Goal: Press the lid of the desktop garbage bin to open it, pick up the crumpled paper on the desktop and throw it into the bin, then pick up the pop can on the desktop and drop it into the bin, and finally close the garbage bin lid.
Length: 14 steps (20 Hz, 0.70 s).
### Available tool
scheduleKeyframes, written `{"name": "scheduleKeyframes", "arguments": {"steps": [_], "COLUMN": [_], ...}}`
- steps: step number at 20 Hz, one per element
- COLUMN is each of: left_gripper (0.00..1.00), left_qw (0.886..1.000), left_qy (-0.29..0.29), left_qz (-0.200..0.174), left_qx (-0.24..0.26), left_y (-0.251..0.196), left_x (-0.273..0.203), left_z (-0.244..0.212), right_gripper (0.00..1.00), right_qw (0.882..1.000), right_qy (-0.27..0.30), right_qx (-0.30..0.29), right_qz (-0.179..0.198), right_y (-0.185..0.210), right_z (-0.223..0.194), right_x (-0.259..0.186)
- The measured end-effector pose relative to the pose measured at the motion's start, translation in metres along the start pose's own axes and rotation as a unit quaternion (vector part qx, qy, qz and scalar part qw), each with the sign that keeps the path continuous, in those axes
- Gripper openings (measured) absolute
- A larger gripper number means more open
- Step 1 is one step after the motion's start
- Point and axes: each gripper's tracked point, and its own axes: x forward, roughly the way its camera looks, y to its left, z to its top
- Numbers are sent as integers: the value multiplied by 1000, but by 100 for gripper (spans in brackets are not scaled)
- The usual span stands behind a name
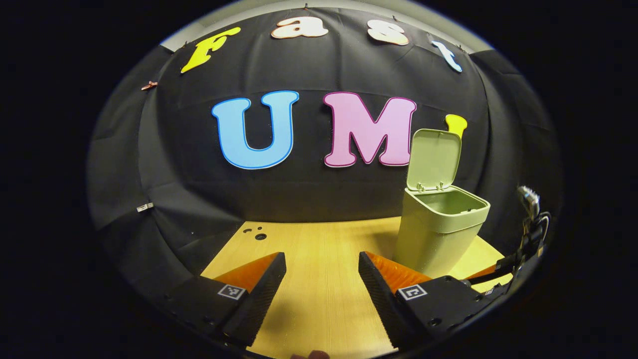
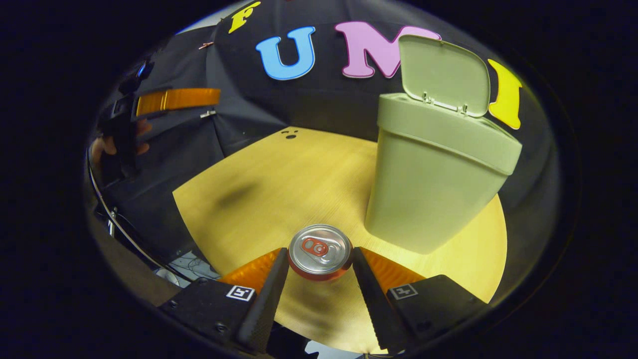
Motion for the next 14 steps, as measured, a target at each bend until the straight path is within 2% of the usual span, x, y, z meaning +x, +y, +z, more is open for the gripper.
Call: {"name": "scheduleKeyframes", "arguments": {"steps": [8,14], "left_gripper": [95,95], "left_qw": [1000,1000], "left_qy": [0,-3], "left_qz": [-18,-25], "left_qx": [-2,2], "left_y": [-18,-25], "left_x": [14,20], "left_z": [2,5], "right_gripper": [82,82], "right_qw": [995,987], "right_qy": [-102,-160], "right_qx": [13,19], "right_qz": [-4,-11], "right_y": [-13,-30], "right_z": [102,165], "right_x": [-52,-71]}}
